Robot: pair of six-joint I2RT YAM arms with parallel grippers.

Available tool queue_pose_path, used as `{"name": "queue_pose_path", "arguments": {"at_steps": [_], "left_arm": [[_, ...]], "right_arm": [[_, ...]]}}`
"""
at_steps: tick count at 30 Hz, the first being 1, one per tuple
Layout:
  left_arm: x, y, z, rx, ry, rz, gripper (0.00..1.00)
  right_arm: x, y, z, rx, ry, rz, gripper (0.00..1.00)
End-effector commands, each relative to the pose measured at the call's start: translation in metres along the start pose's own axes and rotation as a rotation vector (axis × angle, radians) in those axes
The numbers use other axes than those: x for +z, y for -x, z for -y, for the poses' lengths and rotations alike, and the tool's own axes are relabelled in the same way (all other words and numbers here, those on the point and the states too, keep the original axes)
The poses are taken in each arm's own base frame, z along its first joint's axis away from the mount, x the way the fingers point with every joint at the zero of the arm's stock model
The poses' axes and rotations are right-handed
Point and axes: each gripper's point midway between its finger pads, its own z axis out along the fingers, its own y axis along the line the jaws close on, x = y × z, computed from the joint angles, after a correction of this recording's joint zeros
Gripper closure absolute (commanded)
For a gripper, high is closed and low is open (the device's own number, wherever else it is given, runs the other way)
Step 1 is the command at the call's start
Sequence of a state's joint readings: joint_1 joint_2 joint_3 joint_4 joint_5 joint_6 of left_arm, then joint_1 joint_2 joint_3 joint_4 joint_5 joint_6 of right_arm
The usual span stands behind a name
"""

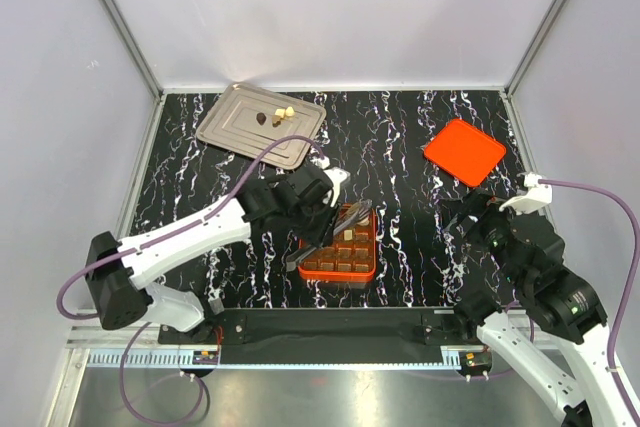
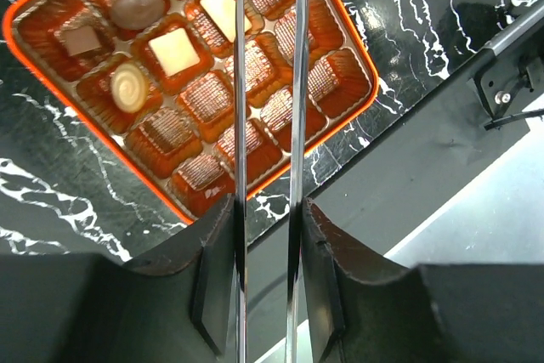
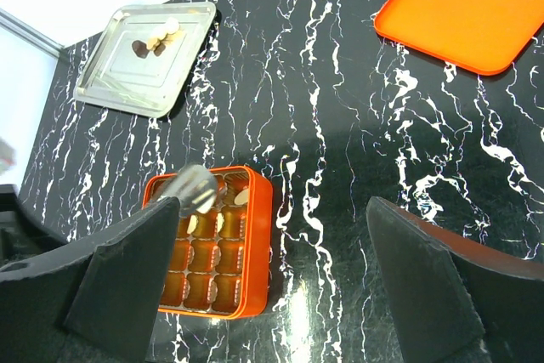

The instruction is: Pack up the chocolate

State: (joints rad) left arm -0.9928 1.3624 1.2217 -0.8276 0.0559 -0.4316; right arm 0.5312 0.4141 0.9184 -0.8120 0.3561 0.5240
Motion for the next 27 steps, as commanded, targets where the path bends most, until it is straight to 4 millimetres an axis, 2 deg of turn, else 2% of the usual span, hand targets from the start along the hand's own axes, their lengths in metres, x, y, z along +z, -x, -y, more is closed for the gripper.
{"name": "queue_pose_path", "arguments": {"at_steps": [1, 7, 15, 18, 22, 27], "left_arm": [[0.011, 0.012, 0.013, 0.002, -0.040, 0.040, 0.64], [0.026, -0.001, 0.009, 0.007, -0.008, -0.008, 0.64], [0.033, -0.013, 0.008, 0.001, -0.002, -0.031, 0.63], [0.033, -0.014, 0.007, -0.001, 0.001, -0.030, 0.59], [0.031, -0.012, 0.006, 0.003, 0.005, -0.025, 0.55], [0.016, 0.008, 0.009, 0.014, 0.023, 0.018, 0.54]], "right_arm": [[-0.007, 0.019, -0.004, 0.019, 0.006, 0.057, 0.00], [-0.006, 0.019, -0.003, 0.013, 0.003, 0.058, 0.00], [-0.004, 0.018, -0.006, 0.017, 0.014, 0.056, 0.00], [-0.005, 0.019, -0.007, 0.020, 0.016, 0.058, 0.00], [-0.006, 0.020, -0.007, 0.025, 0.018, 0.058, 0.00], [-0.007, 0.020, -0.007, 0.028, 0.020, 0.061, 0.00]]}}
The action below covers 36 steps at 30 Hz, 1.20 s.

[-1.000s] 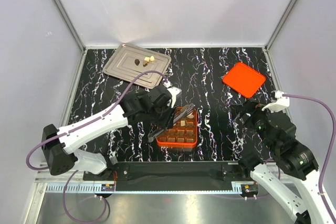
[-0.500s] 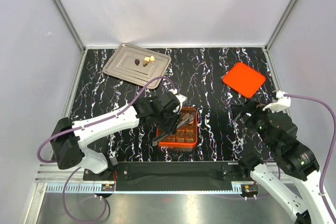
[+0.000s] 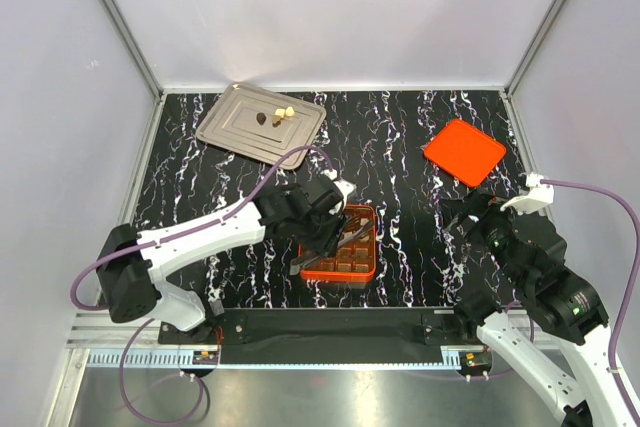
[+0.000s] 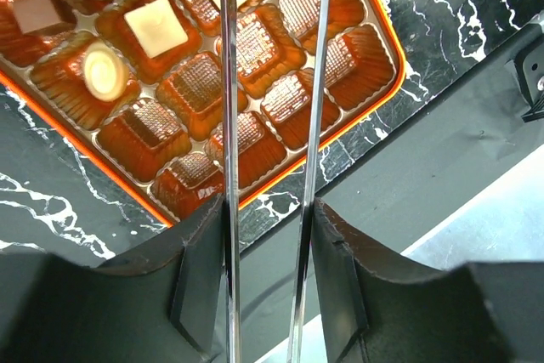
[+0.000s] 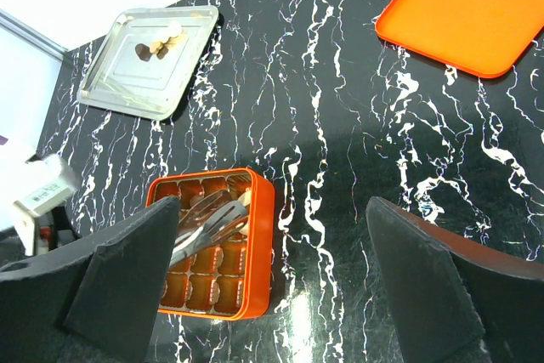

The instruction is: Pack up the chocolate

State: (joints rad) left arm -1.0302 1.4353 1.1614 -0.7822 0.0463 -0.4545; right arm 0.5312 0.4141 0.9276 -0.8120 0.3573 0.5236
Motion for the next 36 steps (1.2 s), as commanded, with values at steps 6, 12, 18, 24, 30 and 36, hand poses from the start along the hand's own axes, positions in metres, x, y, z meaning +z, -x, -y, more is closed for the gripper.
{"name": "queue_pose_path", "arguments": {"at_steps": [6, 12, 18, 24, 30, 36], "left_arm": [[-0.089, 0.095, -0.006, 0.015, 0.147, 0.277, 0.52], [-0.124, 0.154, -0.076, -0.070, 0.355, 0.367, 0.51], [-0.130, 0.191, -0.182, -0.264, 0.521, 0.434, 0.50], [-0.095, 0.203, -0.281, -0.447, 0.573, 0.396, 0.50], [-0.051, 0.205, -0.334, -0.452, 0.604, 0.321, 0.48], [-0.018, 0.204, -0.359, -0.448, 0.594, 0.285, 0.48]], "right_arm": [[-0.006, 0.018, -0.007, 0.026, 0.019, 0.056, 0.00], [-0.004, 0.015, -0.010, 0.041, 0.039, 0.051, 0.00], [0.003, 0.004, -0.017, 0.056, 0.076, 0.020, 0.01], [0.010, 0.000, -0.019, 0.033, 0.076, 0.005, 0.00], [0.019, -0.003, -0.021, 0.007, 0.075, -0.002, 0.00], [0.030, -0.009, -0.023, -0.011, 0.075, -0.016, 0.00]]}}
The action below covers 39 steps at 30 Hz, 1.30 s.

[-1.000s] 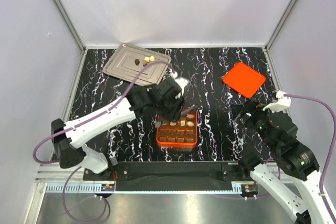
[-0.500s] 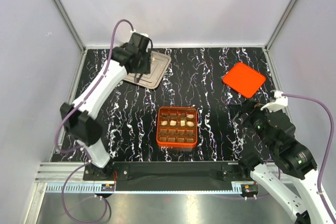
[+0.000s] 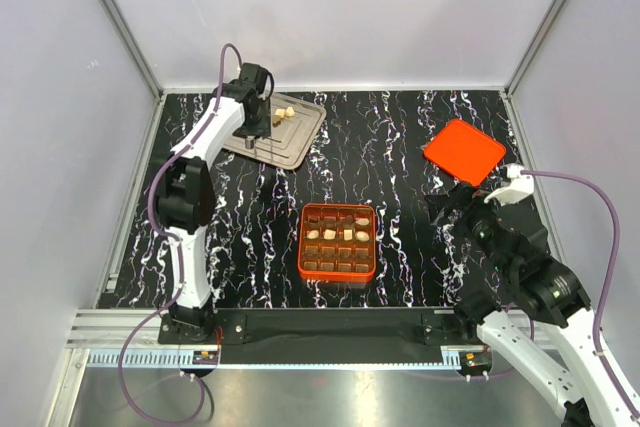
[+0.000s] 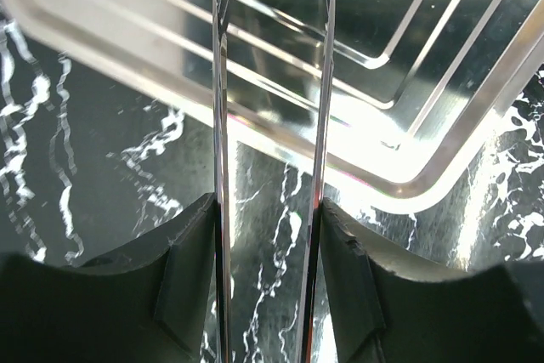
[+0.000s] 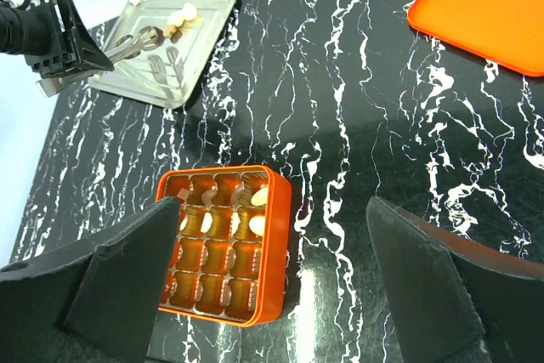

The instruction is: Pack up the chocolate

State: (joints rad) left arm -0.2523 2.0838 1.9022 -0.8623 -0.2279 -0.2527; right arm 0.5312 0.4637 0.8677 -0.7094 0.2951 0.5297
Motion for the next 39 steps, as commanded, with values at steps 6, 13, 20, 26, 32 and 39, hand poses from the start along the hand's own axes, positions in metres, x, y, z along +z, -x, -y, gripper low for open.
{"name": "queue_pose_path", "arguments": {"at_steps": [6, 13, 20, 26, 32, 39], "left_arm": [[0.021, 0.027, 0.000, -0.005, -0.035, 0.064, 0.48], [0.034, 0.027, -0.003, 0.005, -0.050, 0.046, 0.49], [0.039, 0.025, 0.001, 0.031, -0.071, 0.032, 0.50], [0.044, 0.023, 0.002, 0.039, -0.071, 0.024, 0.52], [0.048, 0.021, 0.004, 0.044, -0.076, 0.007, 0.58], [0.023, 0.029, -0.001, 0.029, -0.068, 0.028, 0.60]], "right_arm": [[0.019, 0.003, -0.012, -0.028, 0.032, 0.015, 0.00], [0.022, 0.002, -0.009, -0.038, 0.021, 0.019, 0.00], [0.024, 0.000, -0.010, -0.037, 0.027, 0.016, 0.00], [0.023, 0.001, -0.009, -0.042, 0.023, 0.019, 0.00], [0.022, 0.000, -0.008, -0.039, 0.022, 0.020, 0.00], [0.019, 0.004, -0.008, -0.037, 0.020, 0.029, 0.00]]}}
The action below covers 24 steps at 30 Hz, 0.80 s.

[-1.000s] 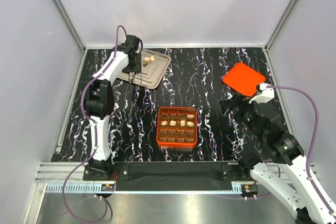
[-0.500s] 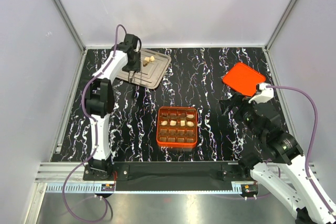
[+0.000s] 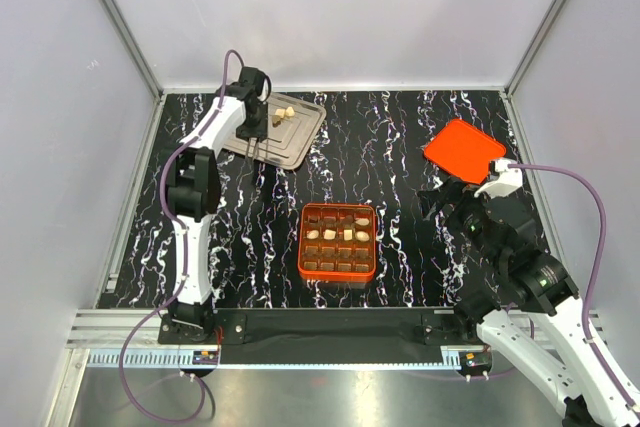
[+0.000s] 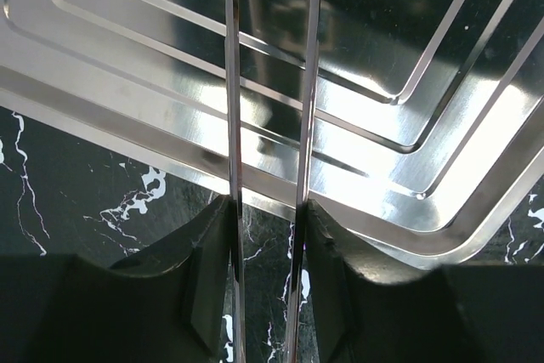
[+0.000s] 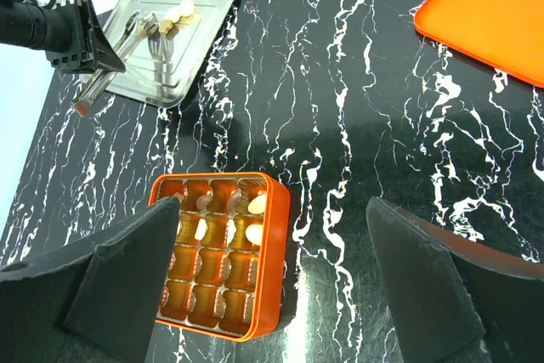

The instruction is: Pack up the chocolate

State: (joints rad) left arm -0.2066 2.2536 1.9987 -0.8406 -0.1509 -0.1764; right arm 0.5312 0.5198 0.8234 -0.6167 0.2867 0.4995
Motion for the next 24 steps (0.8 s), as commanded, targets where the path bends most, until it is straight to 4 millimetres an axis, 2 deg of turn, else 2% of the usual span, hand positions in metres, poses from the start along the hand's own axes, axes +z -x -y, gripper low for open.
{"name": "queue_pose_path", "arguments": {"at_steps": [1, 6, 11, 12, 14, 15, 16, 17, 18, 19, 20, 21, 24], "left_arm": [[-0.042, 0.031, 0.000, -0.016, -0.026, 0.100, 0.60], [-0.083, 0.037, -0.002, -0.026, -0.038, 0.149, 0.61], [-0.122, 0.031, 0.005, -0.018, -0.072, 0.177, 0.62], [-0.136, 0.026, 0.010, -0.011, -0.090, 0.186, 0.62], [-0.150, 0.015, 0.021, -0.009, -0.142, 0.167, 0.62], [-0.151, 0.001, 0.029, -0.001, -0.160, 0.138, 0.62], [-0.170, -0.001, 0.031, 0.001, -0.181, 0.168, 0.63], [-0.167, -0.018, 0.035, 0.016, -0.183, 0.135, 0.63], [-0.174, -0.027, 0.045, 0.045, -0.199, 0.139, 0.63], [-0.180, -0.031, 0.048, 0.053, -0.203, 0.152, 0.62], [-0.191, -0.034, 0.045, 0.055, -0.193, 0.176, 0.61], [-0.190, -0.044, 0.045, 0.059, -0.184, 0.164, 0.59], [-0.188, -0.044, 0.031, 0.034, -0.125, 0.193, 0.55]], "right_arm": [[-0.003, 0.012, -0.005, -0.007, 0.018, 0.043, 0.00], [-0.005, 0.015, -0.006, 0.004, 0.019, 0.047, 0.00], [-0.009, 0.016, -0.003, 0.006, 0.012, 0.052, 0.00], [-0.009, 0.017, -0.003, 0.007, 0.010, 0.053, 0.00], [-0.011, 0.016, -0.001, 0.004, 0.003, 0.052, 0.00], [-0.012, 0.017, 0.000, 0.003, -0.001, 0.056, 0.00], [-0.014, 0.018, 0.001, 0.005, -0.004, 0.056, 0.00], [-0.014, 0.017, 0.002, 0.001, -0.008, 0.052, 0.00], [-0.015, 0.017, 0.003, 0.001, -0.013, 0.053, 0.00], [-0.017, 0.017, 0.004, 0.003, -0.013, 0.057, 0.00], [-0.018, 0.018, 0.005, 0.004, -0.015, 0.058, 0.00], [-0.018, 0.017, 0.005, 0.002, -0.017, 0.056, 0.00], [-0.020, 0.016, 0.006, 0.012, -0.017, 0.056, 0.00]]}}
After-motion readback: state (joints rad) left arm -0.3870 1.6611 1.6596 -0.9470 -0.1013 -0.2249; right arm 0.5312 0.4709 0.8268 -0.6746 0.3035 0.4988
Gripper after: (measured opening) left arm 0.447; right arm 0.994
